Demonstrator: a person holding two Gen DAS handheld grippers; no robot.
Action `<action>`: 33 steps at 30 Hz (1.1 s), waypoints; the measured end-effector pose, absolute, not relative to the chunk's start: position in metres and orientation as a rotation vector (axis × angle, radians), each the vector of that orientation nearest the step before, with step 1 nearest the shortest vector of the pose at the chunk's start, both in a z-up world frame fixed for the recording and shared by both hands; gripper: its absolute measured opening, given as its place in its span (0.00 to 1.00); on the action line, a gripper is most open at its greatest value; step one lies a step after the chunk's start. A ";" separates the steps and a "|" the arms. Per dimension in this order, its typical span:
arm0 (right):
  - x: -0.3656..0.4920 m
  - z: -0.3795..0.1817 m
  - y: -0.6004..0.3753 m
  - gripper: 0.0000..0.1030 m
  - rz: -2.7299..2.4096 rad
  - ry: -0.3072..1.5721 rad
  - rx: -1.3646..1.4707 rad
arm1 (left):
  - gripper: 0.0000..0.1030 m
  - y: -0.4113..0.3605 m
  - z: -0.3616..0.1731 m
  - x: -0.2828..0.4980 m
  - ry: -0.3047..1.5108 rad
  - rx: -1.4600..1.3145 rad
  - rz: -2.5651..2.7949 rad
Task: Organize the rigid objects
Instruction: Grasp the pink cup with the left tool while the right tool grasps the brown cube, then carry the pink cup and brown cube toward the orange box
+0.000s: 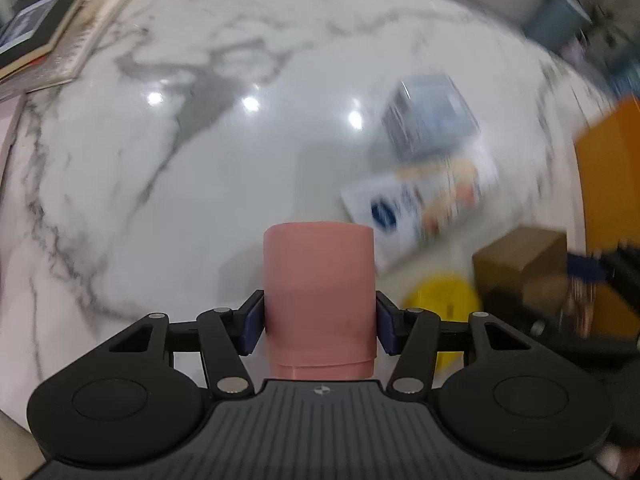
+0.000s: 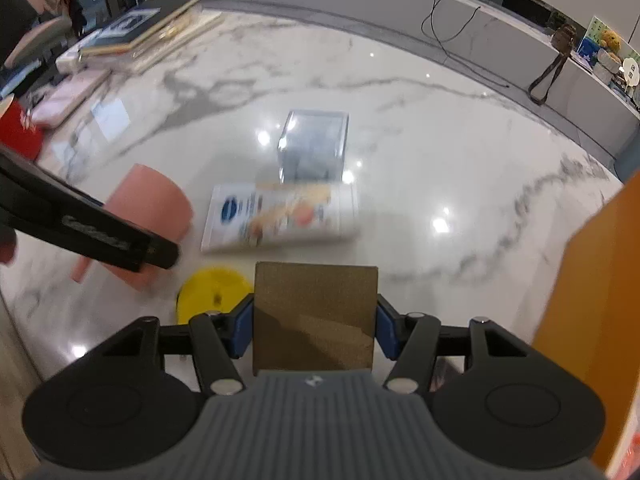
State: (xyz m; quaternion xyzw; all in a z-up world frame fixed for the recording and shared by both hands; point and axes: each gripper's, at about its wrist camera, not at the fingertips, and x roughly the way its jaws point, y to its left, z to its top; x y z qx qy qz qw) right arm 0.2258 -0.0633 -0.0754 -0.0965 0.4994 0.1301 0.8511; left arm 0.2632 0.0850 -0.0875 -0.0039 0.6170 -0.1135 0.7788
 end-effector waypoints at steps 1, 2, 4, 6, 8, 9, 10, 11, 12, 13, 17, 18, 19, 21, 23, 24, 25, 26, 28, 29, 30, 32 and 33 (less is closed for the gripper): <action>0.221 -0.075 -0.063 0.58 0.275 1.065 -0.211 | 0.61 0.085 -0.087 0.259 1.350 0.028 -0.271; 0.217 -0.075 -0.064 0.58 0.279 1.075 -0.215 | 0.61 0.084 -0.087 0.255 1.360 0.064 -0.292; 0.210 -0.076 -0.065 0.58 0.296 1.091 -0.216 | 0.61 0.083 -0.086 0.247 1.369 0.126 -0.317; 0.210 -0.078 -0.065 0.58 0.294 1.098 -0.217 | 0.62 0.084 -0.085 0.245 1.368 0.116 -0.307; 0.212 -0.079 -0.065 0.58 0.280 1.096 -0.216 | 0.62 0.086 -0.086 0.247 1.369 0.074 -0.268; 0.214 -0.079 -0.064 0.59 0.274 1.092 -0.213 | 0.63 0.086 -0.088 0.249 1.366 0.053 -0.250; 0.215 -0.080 -0.064 0.60 0.269 1.087 -0.211 | 0.63 0.087 -0.089 0.250 1.362 0.038 -0.234; 0.217 -0.081 -0.063 0.61 0.265 1.079 -0.209 | 0.64 0.086 -0.090 0.250 1.357 0.029 -0.222; 0.218 -0.081 -0.063 0.61 0.263 1.070 -0.208 | 0.66 0.085 -0.090 0.250 1.346 0.026 -0.212; 0.219 -0.082 -0.063 0.62 0.260 1.064 -0.208 | 0.67 0.083 -0.090 0.250 1.341 0.025 -0.203; 0.225 -0.085 -0.061 0.62 0.255 1.049 -0.208 | 0.67 0.076 -0.089 0.249 1.320 0.062 -0.182; 0.226 -0.087 -0.061 0.61 0.254 1.050 -0.206 | 0.67 0.076 -0.091 0.249 1.317 0.077 -0.182; 0.226 -0.088 -0.061 0.57 0.248 1.054 -0.210 | 0.67 0.074 -0.091 0.248 1.316 0.094 -0.182; 0.226 -0.089 -0.062 0.57 0.249 1.050 -0.207 | 0.61 0.071 -0.091 0.246 1.307 0.112 -0.186; 0.225 -0.089 -0.063 0.57 0.252 1.048 -0.210 | 0.61 0.070 -0.092 0.244 1.292 0.120 -0.197; 0.224 -0.089 -0.063 0.57 0.253 1.049 -0.211 | 0.61 0.070 -0.091 0.241 1.283 0.122 -0.201; 0.224 -0.088 -0.063 0.57 0.255 1.048 -0.210 | 0.61 0.070 -0.091 0.240 1.277 0.124 -0.203; 0.222 -0.087 -0.063 0.57 0.259 1.046 -0.209 | 0.61 0.071 -0.091 0.238 1.273 0.117 -0.202; 0.219 -0.083 -0.063 0.57 0.266 1.035 -0.208 | 0.61 0.072 -0.090 0.237 1.266 0.087 -0.211; 0.217 -0.081 -0.062 0.57 0.270 1.027 -0.209 | 0.61 0.072 -0.087 0.235 1.256 0.080 -0.212; 0.215 -0.078 -0.061 0.57 0.272 1.018 -0.211 | 0.60 0.072 -0.084 0.233 1.240 0.080 -0.212; 0.211 -0.070 -0.060 0.57 0.277 0.999 -0.211 | 0.60 0.072 -0.076 0.230 1.215 0.081 -0.212; 0.209 -0.067 -0.061 0.57 0.280 0.992 -0.209 | 0.60 0.072 -0.072 0.228 1.204 0.074 -0.216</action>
